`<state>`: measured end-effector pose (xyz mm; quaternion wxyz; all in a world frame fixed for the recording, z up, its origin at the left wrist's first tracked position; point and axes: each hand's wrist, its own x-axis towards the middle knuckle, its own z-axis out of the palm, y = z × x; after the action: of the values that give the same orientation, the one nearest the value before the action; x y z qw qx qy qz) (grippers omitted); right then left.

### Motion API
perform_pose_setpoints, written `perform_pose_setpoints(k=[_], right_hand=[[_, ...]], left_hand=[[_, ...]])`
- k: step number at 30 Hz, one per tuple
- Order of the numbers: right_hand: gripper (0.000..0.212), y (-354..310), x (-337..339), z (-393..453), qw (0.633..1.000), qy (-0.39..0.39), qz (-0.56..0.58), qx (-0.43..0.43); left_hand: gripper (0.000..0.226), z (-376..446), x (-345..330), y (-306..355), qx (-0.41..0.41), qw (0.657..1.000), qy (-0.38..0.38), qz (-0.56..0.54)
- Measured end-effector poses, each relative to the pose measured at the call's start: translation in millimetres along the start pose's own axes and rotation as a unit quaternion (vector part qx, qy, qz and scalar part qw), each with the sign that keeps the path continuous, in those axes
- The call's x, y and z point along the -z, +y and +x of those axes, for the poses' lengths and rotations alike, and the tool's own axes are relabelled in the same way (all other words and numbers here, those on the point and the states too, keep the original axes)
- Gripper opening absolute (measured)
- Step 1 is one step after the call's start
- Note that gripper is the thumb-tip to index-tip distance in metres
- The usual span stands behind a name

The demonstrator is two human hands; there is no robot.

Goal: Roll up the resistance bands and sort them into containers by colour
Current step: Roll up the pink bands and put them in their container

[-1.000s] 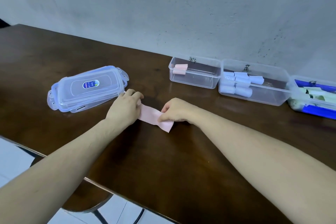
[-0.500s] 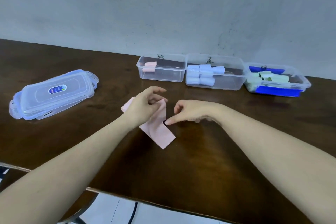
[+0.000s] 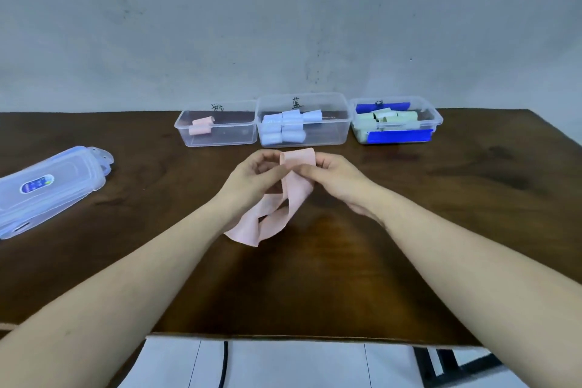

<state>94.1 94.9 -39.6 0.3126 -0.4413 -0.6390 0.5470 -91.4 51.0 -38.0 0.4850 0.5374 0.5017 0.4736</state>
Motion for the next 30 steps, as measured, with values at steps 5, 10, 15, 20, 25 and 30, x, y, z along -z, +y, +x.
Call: perform_pose_setpoints(k=[5, 10, 15, 20, 25, 30], right_hand=[[0.02, -3.7, 21.7, -14.8, 0.995, 0.063, 0.073, 0.015], [0.02, -7.6, 36.9, -30.6, 0.992, 0.084, 0.095, 0.014], [0.028, -8.8, 51.8, -46.3, 0.988, 0.113, 0.101, 0.013], [0.04, -17.7, 62.1, -64.2, 0.985, 0.128, 0.109, 0.021], [0.049, -21.1, 74.6, -82.2, 0.991, 0.04, 0.125, 0.001], [0.047, -9.5, 78.3, -90.1, 0.993, -0.054, 0.081, -0.073]], left_hand=[[0.025, -11.1, -35.6, 6.7, 0.014, 0.998, -0.046, 0.028], [0.024, -15.6, -71.8, 21.7, 0.008, 0.999, -0.021, -0.023], [0.028, -18.0, -97.0, 35.4, 0.048, 0.997, -0.018, -0.06], [0.015, -21.7, -118.6, 48.0, 0.071, 0.993, -0.014, -0.088], [0.011, -15.7, -132.4, 59.3, 0.092, 0.978, 0.03, -0.184], [0.019, 3.1, -120.7, 50.8, 0.122, 0.956, 0.105, -0.245]])
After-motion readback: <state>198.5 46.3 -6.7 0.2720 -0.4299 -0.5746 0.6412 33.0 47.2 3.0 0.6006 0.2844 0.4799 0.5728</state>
